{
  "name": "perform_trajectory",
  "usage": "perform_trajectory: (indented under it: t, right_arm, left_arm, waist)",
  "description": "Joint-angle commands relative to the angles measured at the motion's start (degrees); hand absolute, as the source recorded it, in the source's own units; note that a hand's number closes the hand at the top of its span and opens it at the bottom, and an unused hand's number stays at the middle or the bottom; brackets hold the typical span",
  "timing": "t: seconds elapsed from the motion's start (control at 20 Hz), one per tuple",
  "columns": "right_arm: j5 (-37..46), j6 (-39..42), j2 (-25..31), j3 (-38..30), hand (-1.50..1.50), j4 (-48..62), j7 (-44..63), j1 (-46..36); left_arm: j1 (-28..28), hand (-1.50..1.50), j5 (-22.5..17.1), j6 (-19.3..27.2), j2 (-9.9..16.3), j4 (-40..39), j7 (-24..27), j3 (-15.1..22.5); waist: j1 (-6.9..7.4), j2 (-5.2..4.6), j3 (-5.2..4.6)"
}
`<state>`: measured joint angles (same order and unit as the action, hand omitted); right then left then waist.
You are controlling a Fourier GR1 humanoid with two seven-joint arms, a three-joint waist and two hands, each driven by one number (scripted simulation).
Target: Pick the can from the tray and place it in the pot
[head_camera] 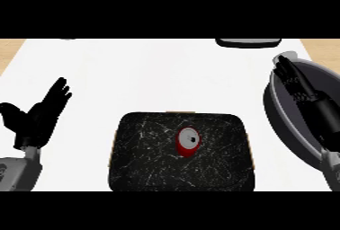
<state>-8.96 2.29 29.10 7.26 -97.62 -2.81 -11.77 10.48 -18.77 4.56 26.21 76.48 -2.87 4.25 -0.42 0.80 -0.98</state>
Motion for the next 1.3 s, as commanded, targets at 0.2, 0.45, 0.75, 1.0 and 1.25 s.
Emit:
perform_trajectory:
  t: [0.2, 0.45, 0.75, 1.0, 1.25]
  right_arm:
    - [11.5, -23.6, -14.8, 7.4, 1.5, -0.3, 19.7, 6.8]
    - [30.1, -39.9, -9.5, 0.3, -1.5, -0.4, 17.4, 6.2]
    - [48.9, -55.7, -23.2, 9.8, -1.5, -5.3, 17.6, 7.5]
    - [59.8, -52.5, -28.9, 15.2, -1.5, -4.0, 33.8, 11.8]
    - [66.0, -49.1, -29.0, 19.8, -1.5, -5.8, 50.9, 11.2]
  left_arm:
    - [-2.8, 0.0, 2.3, -3.1, -2.0, 0.4, -1.4, 6.2]
    - [-5.0, 0.0, 2.1, -3.0, -4.0, -0.3, -2.3, 8.0]
    - [-4.2, 0.0, 3.3, -3.4, -5.4, 0.9, -3.9, 10.8]
    - [-4.6, 0.0, 3.9, -2.6, -6.5, 0.4, -3.2, 11.2]
    - [-4.0, 0.0, 4.4, -2.6, -7.1, 0.7, -4.3, 12.2]
  waist:
    - [-1.14, -0.62, 0.6]
    - [-4.58, 0.61, 0.15]
    - [-2.01, 0.28, 0.41]
    - [-1.6, -0.01, 0.34]
    - [-0.7, -0.24, 0.45]
